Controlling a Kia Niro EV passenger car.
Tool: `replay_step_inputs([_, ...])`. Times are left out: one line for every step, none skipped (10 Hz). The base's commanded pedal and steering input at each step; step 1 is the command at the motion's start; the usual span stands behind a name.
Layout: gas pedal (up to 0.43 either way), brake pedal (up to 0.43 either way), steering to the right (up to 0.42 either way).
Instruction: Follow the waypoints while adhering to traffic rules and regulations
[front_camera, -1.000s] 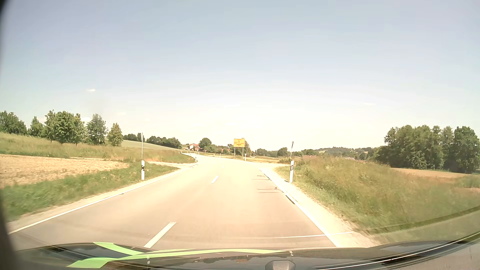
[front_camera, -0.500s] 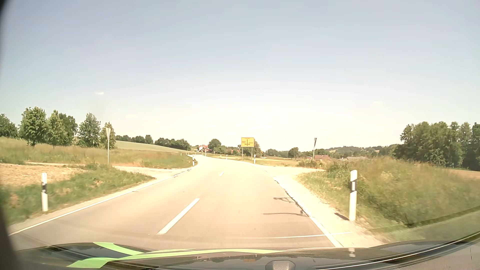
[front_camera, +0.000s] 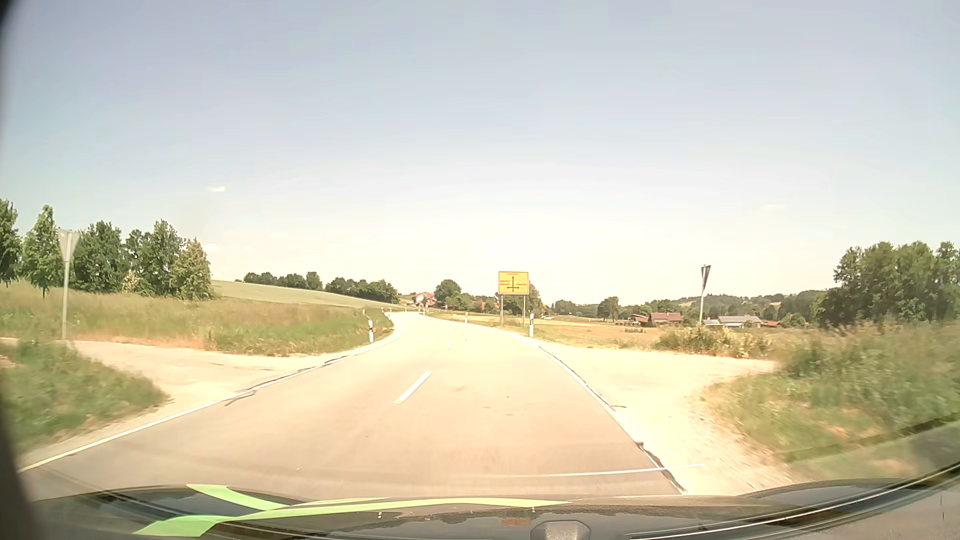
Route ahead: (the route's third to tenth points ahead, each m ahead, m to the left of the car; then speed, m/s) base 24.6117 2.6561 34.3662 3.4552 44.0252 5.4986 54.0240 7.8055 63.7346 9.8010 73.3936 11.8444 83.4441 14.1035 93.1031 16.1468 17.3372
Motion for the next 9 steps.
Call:
replay_step_inputs([0.24, 0.0, -0.023])
replay_step_inputs([0.24, 0.0, -0.023])
replay_step_inputs([0.24, 0.0, -0.024])
replay_step_inputs([0.24, 0.0, -0.024])
replay_step_inputs([0.248, 0.0, -0.025])
replay_step_inputs([0.248, 0.0, -0.025])
replay_step_inputs([0.248, 0.0, -0.025])
replay_step_inputs([0.248, 0.0, -0.025])
replay_step_inputs([0.24, 0.0, -0.026])
